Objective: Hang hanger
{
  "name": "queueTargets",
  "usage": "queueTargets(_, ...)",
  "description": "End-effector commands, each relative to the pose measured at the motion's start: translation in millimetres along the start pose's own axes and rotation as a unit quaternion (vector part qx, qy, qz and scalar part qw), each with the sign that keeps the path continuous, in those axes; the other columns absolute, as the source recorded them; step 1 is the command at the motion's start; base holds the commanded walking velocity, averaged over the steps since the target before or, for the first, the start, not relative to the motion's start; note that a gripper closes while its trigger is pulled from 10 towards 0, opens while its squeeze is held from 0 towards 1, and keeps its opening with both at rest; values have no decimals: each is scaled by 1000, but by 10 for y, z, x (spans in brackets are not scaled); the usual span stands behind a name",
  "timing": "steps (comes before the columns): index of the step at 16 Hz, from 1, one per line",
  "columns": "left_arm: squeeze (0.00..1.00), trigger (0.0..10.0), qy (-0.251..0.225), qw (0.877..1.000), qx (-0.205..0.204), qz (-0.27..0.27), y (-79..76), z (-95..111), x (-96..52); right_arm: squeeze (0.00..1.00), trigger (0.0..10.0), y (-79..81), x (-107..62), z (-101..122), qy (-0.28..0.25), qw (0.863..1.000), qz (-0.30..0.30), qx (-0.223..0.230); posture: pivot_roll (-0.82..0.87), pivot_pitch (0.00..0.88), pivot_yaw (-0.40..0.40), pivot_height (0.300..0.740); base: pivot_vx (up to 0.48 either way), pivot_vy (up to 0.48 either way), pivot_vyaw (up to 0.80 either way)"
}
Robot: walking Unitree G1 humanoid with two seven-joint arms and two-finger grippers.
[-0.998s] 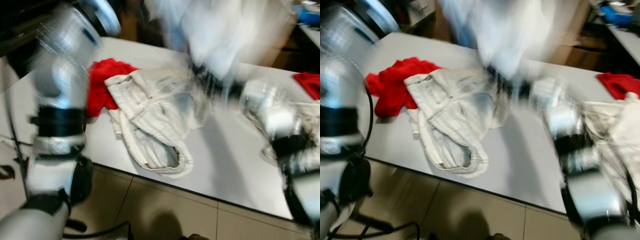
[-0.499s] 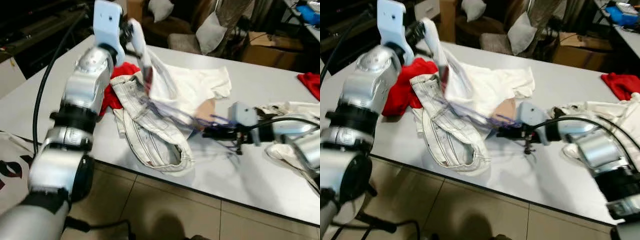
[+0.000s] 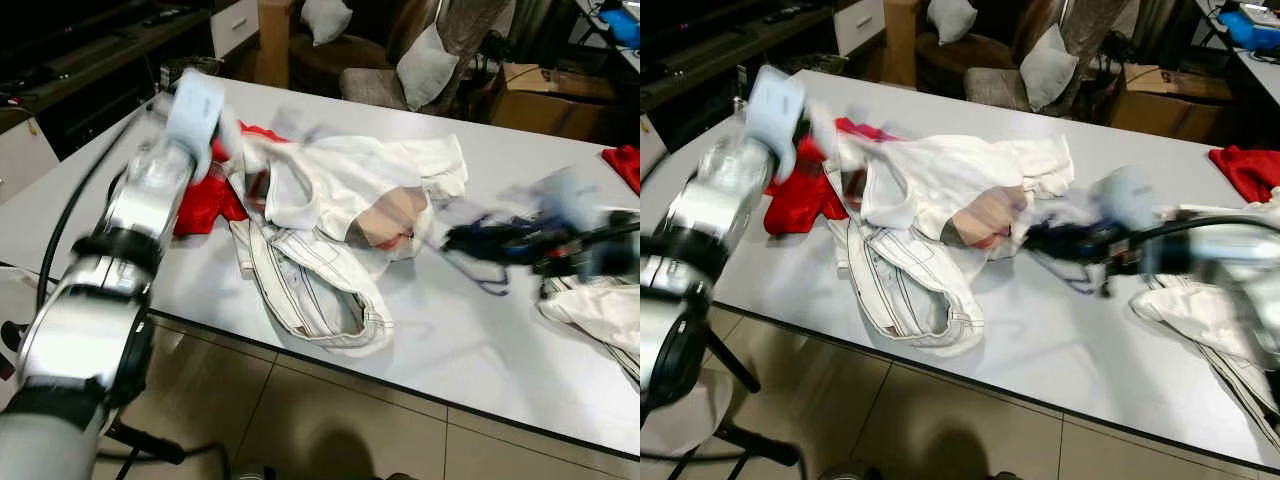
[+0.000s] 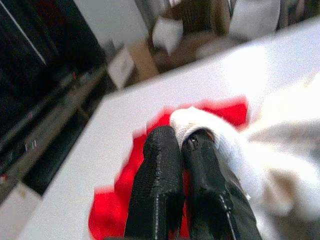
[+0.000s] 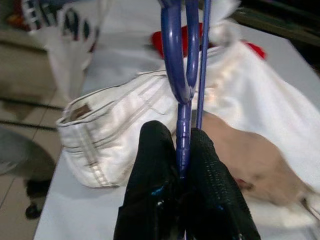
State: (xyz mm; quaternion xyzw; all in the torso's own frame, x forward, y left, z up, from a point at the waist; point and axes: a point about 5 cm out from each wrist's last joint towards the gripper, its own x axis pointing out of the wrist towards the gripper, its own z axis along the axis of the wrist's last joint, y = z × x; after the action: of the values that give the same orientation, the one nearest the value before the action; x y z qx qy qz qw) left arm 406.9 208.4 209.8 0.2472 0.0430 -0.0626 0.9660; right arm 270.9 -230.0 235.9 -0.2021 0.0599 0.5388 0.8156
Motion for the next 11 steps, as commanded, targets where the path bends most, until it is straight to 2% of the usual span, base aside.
queueTargets(1, 0, 10000, -14, 1000, -4, -27, 10, 53, -13, 0, 10000, -42, -92, 68, -17, 1000, -25, 2, -51, 0, 27, 740, 0, 0, 0)
queueTargets(2, 1000, 10000, -35, 994, -49, -91, 11, 33, -73, 0, 10000, -110, -145, 75, -30, 996, -79, 16, -53, 0, 24, 740, 0, 0, 0)
queueTargets(3, 1000, 10000, -56, 987, -70, -135, 44, 37, -139, 0, 10000, -148, -159, 57, -33, 992, -118, 33, -53, 0, 25, 740, 0, 0, 0)
queueTargets(5, 1000, 10000, -91, 974, -97, -186, 149, 91, -345, 0, 10000, -86, -62, -12, -53, 982, -150, 97, -48, 0, 17, 740, 0, 0, 0)
queueTargets(6, 1000, 10000, -109, 963, -95, -227, 145, 129, -482, 0, 10000, -56, -14, -51, -54, 977, -170, 120, -46, 0, 14, 740, 0, 0, 0)
queueTargets(8, 1000, 10000, -123, 951, -90, -269, 123, 167, -626, 0, 10000, -37, 32, -81, -58, 971, -188, 134, -43, 0, 8, 740, 0, 0, 0)
queueTargets(9, 1000, 10000, -145, 927, -88, -333, 140, 249, -898, 0, 10000, -9, 126, -115, -68, 958, -236, 148, -42, 0, 4, 740, 0, 0, 0)
queueTargets(10, 1000, 10000, -162, 912, -102, -364, 175, 329, -1058, 0, 10000, 12, 179, -104, -73, 951, -261, 148, -41, 0, 2, 740, 0, 0, 0)
queueTargets(11, 1000, 10000, -169, 906, -107, -373, 186, 362, -1107, 0, 10000, 17, 193, -99, -73, 949, -269, 146, -41, 0, 2, 740, 0, 0, 0)
